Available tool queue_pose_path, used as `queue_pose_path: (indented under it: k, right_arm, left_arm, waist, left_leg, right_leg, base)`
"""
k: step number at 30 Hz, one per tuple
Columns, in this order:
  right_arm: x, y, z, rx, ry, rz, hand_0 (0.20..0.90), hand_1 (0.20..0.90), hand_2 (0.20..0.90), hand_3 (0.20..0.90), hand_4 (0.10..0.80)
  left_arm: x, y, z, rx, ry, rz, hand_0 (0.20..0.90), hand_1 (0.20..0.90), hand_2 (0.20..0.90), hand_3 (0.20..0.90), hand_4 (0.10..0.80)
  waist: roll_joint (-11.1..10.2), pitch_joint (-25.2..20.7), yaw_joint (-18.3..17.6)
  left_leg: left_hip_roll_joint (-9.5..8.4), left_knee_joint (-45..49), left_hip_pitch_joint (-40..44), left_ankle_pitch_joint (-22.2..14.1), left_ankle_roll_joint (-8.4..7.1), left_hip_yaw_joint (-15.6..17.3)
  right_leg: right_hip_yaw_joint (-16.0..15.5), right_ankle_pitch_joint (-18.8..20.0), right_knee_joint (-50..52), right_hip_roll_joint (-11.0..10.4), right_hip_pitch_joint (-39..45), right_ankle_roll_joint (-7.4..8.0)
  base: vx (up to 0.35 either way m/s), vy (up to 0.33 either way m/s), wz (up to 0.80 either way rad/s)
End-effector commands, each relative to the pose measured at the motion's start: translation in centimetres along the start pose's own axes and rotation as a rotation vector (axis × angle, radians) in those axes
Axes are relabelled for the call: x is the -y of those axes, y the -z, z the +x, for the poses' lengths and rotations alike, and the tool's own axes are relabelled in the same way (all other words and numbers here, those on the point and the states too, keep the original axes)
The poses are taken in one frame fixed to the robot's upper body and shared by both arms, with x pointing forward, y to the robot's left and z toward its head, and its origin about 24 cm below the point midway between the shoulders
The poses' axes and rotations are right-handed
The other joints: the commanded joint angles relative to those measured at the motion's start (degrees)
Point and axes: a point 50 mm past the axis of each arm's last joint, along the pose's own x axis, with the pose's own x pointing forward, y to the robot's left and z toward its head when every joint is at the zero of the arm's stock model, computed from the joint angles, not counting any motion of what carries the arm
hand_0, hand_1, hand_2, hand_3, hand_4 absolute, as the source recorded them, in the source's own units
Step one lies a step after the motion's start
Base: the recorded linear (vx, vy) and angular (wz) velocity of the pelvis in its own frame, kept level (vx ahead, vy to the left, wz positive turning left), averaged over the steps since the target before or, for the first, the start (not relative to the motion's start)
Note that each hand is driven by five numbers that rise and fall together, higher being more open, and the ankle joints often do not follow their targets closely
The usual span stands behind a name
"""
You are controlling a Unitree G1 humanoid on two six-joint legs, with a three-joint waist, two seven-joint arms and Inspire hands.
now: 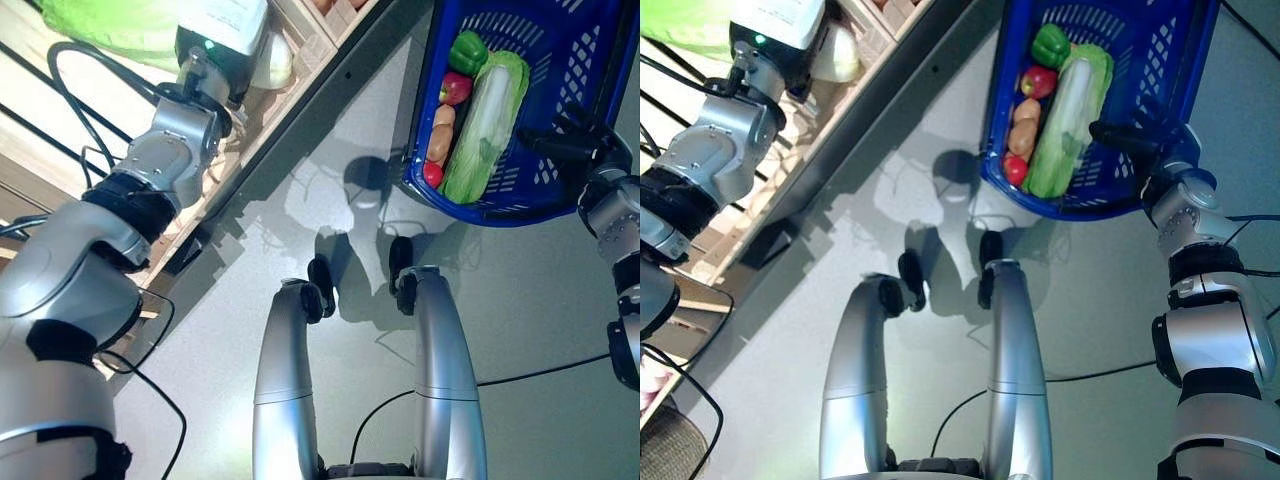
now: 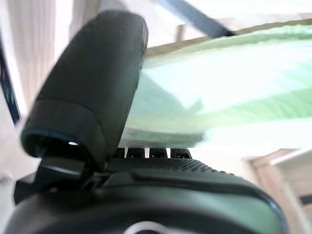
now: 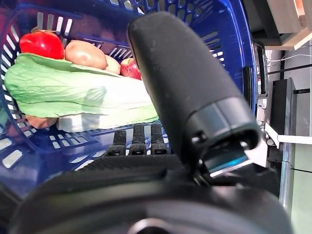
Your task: Put vegetables into the basket
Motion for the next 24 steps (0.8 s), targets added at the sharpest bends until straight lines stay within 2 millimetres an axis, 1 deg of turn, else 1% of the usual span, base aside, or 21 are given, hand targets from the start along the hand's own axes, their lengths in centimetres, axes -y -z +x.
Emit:
queue_pose_path:
  k: [1, 5, 9, 15, 18, 20, 21, 22, 23, 24]
  right_arm:
    - [0.0, -3.2, 0.0, 0.148, 0.013, 0.058, 0.900, 0.900, 0.900, 0.900, 0.800]
    - [0.4, -2.8, -0.2, 0.148, 0.005, 0.055, 0.900, 0.900, 0.900, 0.900, 0.800]
    - [0.5, -2.7, -0.2, 0.162, -0.005, 0.062, 0.900, 0.900, 0.900, 0.900, 0.800]
    - [-0.5, -2.0, -0.6, 0.191, -0.081, 0.056, 0.900, 0.900, 0.900, 0.900, 0.800]
    - [-1.3, -1.4, -1.0, 0.218, -0.136, 0.048, 0.900, 0.900, 0.900, 0.900, 0.800]
    - [-2.1, -1.0, -1.4, 0.254, -0.186, 0.061, 0.900, 0.900, 0.900, 0.900, 0.800]
    - [-2.4, -0.7, -1.6, 0.258, -0.201, 0.073, 0.900, 0.900, 0.900, 0.900, 0.800]
    - [-2.8, 0.2, -2.1, 0.265, -0.222, 0.053, 0.900, 0.900, 0.900, 0.900, 0.800]
    - [-3.0, 1.2, -2.4, 0.253, -0.223, 0.021, 0.900, 0.900, 0.900, 0.900, 0.800]
    - [-3.1, 2.5, -3.1, 0.233, -0.223, -0.103, 0.900, 0.900, 0.900, 0.900, 0.800]
  left_arm:
    - [-1.2, 4.0, 0.9, -0.188, 0.010, -0.051, 0.300, 0.300, 0.300, 0.300, 0.400]
    - [-1.4, 4.1, 0.9, -0.160, -0.038, -0.051, 0.300, 0.300, 0.300, 0.300, 0.400]
    - [-1.3, 4.6, 0.6, -0.175, -0.046, -0.118, 0.300, 0.300, 0.300, 0.300, 0.400]
    - [0.2, 4.7, -0.4, -0.153, -0.053, -0.248, 0.300, 0.300, 0.300, 0.300, 0.400]
    - [0.8, 5.0, -1.2, -0.133, -0.054, -0.317, 0.300, 0.300, 0.300, 0.300, 0.400]
    - [1.4, 5.1, -1.8, -0.124, -0.055, -0.396, 0.300, 0.300, 0.300, 0.300, 0.400]
    - [1.7, 5.2, -2.2, -0.121, -0.049, -0.428, 0.300, 0.300, 0.300, 0.300, 0.400]
    - [2.5, 5.3, -3.0, -0.117, -0.037, -0.519, 0.300, 0.300, 0.300, 0.300, 0.400]
    - [3.2, 5.3, -3.6, -0.118, -0.019, -0.563, 0.300, 0.300, 0.300, 0.300, 0.400]
    - [3.9, 5.1, -4.7, -0.105, -0.029, -0.664, 0.300, 0.300, 0.300, 0.300, 0.400]
  waist:
    - [-1.18, -0.27, -2.73]
    - [-1.37, -0.27, -2.59]
    - [-1.71, -0.27, -2.43]
    - [-2.72, -0.27, -2.17]
    - [-3.17, -0.27, -2.09]
    - [-3.43, -0.27, -1.97]
    - [-3.55, -0.27, -1.92]
    - [-3.78, -0.75, -1.83]
    - [-3.88, -1.58, -1.78]
    - [-4.07, -3.46, -1.42]
  left_leg:
    - [-0.93, -7.73, 3.27, 2.76, 0.98, 2.71]
    - [-0.42, -8.29, 5.44, 2.55, 0.85, 3.10]
    - [0.05, -8.59, 7.99, 2.10, 0.90, 3.50]
    - [1.01, -9.71, 15.88, 0.87, 0.68, 4.79]
    - [1.05, -10.93, 20.93, 0.55, 0.46, 5.18]
    - [0.90, -12.12, 24.96, 0.38, 0.39, 5.24]
    - [0.85, -12.47, 26.72, 0.25, 0.39, 5.25]
    - [0.70, -13.67, 29.98, 0.29, 0.29, 5.12]
    - [0.61, -13.96, 31.23, 0.23, 0.33, 4.99]
    - [0.19, -15.34, 34.08, 0.23, 0.49, 4.63]
  right_leg:
    - [-2.51, 0.87, -3.19, 1.37, 6.36, -2.30]
    - [-2.73, 0.85, -4.26, 1.50, 8.50, -2.25]
    - [-2.95, 0.41, -4.71, 1.52, 10.84, -2.41]
    - [-3.97, -1.13, -6.14, 1.22, 18.34, -2.67]
    - [-4.57, -1.76, -7.40, 0.93, 23.41, -2.88]
    - [-5.13, -2.30, -8.65, 0.49, 27.60, -3.13]
    - [-5.32, -2.56, -9.01, 0.30, 29.38, -3.21]
    - [-5.57, -2.81, -10.32, 0.04, 32.87, -3.30]
    - [-5.57, -3.04, -10.73, -0.09, 34.29, -3.44]
    - [-5.64, -3.42, -12.32, -0.46, 37.46, -3.72]
  base:
    - [-0.008, 0.034, -0.14]
    - [-0.003, 0.009, -0.04]
    - [-0.002, 0.006, -0.04]
    - [0.009, 0.006, -0.08]
    - [0.008, 0.012, -0.04]
    - [0.003, 0.010, 0.04]
    - [0.036, 0.010, 0.10]
    - [0.066, 0.003, 0.09]
    - [0.113, 0.002, 0.06]
    - [0.083, -0.002, 0.07]
